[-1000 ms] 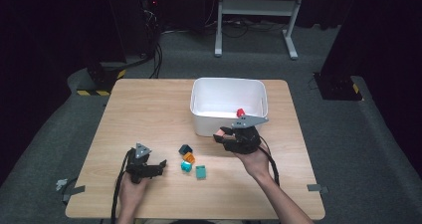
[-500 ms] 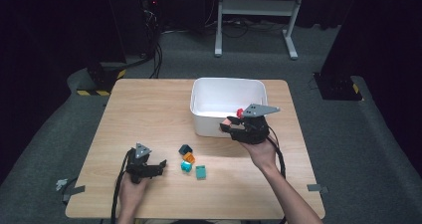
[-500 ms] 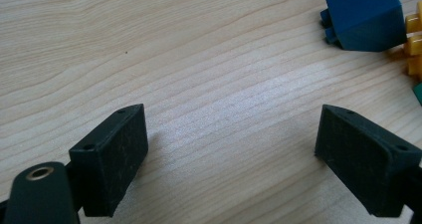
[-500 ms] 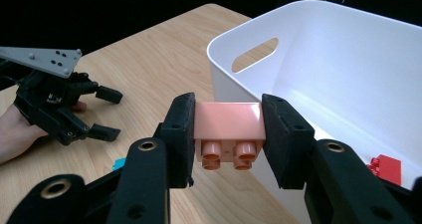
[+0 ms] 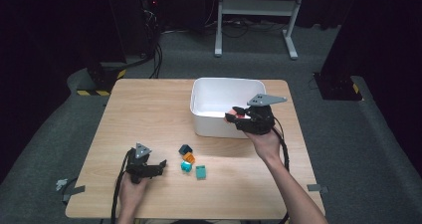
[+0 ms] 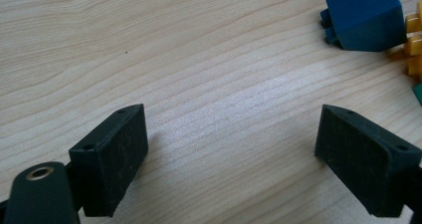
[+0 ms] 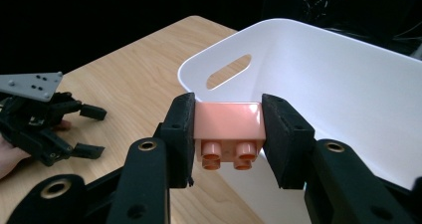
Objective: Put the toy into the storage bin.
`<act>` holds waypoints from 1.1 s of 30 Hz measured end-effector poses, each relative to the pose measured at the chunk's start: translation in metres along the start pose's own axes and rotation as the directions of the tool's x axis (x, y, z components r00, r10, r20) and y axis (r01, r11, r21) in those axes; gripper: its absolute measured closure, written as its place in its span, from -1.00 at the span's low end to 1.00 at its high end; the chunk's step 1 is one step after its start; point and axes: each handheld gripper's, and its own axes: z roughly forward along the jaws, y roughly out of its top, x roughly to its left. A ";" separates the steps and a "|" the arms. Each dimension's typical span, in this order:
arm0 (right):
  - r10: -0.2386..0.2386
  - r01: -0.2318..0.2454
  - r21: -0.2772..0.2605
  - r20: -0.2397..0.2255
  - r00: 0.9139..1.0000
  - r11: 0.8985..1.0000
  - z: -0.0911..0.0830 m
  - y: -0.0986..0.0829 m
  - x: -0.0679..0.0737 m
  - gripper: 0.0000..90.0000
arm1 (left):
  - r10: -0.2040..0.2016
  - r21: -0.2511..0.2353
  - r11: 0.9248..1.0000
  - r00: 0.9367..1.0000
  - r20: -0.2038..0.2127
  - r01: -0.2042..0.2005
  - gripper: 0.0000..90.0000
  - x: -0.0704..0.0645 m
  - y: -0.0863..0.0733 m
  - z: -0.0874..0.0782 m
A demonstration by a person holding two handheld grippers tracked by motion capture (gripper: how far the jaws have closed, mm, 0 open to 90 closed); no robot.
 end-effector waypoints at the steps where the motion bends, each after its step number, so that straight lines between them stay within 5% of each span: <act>1: 0.005 -0.005 -0.003 0.006 1.000 1.000 0.000 0.001 -0.001 0.31 | 0.001 0.000 1.000 1.000 0.000 -0.001 -0.71 0.000 0.000 0.000; 33: 0.102 -0.112 0.076 0.130 0.986 0.991 0.034 0.008 -0.046 0.30 | 0.000 0.000 1.000 1.000 0.000 0.000 -0.71 0.000 0.000 0.000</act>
